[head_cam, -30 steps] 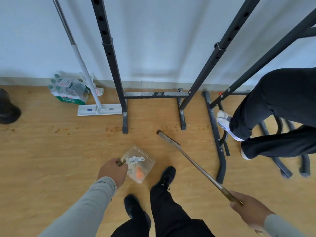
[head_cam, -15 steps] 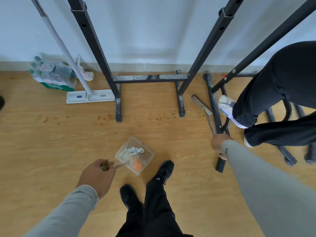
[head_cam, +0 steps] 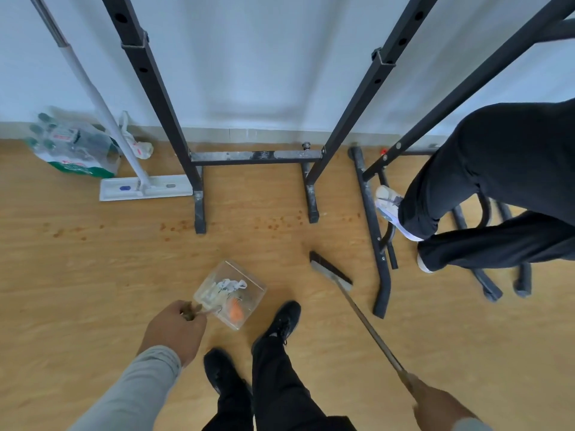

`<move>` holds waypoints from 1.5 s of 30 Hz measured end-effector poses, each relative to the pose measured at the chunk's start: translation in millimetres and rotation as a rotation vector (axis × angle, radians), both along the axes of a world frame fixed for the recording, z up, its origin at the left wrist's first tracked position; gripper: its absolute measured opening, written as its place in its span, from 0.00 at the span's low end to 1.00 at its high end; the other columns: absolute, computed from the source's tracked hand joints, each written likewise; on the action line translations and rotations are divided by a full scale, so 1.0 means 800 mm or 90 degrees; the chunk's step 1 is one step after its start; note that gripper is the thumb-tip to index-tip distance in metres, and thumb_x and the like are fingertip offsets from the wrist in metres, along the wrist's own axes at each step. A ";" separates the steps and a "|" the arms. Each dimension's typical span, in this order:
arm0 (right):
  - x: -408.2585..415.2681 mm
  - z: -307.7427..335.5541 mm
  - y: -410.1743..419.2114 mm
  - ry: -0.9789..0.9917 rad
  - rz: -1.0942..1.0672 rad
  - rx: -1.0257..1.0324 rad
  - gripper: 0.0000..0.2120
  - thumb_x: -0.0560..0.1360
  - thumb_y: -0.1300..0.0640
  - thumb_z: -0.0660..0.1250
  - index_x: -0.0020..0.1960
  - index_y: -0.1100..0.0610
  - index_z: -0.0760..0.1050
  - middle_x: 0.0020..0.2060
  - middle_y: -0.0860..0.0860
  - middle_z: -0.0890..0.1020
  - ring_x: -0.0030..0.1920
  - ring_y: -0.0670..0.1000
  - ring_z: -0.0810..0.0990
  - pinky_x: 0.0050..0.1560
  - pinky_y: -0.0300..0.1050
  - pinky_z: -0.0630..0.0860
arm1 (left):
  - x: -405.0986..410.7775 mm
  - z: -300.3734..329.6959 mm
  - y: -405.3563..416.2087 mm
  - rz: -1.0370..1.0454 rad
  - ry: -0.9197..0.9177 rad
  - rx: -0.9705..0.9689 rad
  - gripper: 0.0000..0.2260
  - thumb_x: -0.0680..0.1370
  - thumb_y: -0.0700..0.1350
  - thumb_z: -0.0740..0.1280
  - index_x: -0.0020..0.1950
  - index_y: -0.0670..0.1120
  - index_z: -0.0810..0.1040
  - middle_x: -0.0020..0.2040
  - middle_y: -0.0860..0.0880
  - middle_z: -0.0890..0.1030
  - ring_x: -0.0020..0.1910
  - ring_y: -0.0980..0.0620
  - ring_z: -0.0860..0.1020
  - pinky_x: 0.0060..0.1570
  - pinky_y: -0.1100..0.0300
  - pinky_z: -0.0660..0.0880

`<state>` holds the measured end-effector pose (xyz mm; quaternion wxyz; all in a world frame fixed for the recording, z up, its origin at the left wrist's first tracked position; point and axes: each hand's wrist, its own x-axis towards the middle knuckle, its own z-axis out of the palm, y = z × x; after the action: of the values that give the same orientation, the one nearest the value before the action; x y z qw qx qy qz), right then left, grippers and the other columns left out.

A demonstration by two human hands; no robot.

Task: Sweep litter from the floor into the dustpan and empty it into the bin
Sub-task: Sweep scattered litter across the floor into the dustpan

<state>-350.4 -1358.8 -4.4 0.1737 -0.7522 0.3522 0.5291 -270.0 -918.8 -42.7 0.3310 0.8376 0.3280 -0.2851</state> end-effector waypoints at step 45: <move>0.013 -0.067 0.234 0.026 -0.327 0.120 0.19 0.77 0.68 0.56 0.65 0.61 0.74 0.32 0.55 0.69 0.28 0.51 0.66 0.27 0.40 0.64 | 0.022 -0.015 0.012 -0.011 -0.018 0.001 0.05 0.78 0.48 0.66 0.48 0.52 0.70 0.38 0.51 0.78 0.37 0.47 0.79 0.38 0.56 0.74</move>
<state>-340.1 -1171.4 -58.0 0.3645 -0.6080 0.4837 0.5134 -252.1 -909.2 -54.7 0.3326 0.8446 0.3160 -0.2759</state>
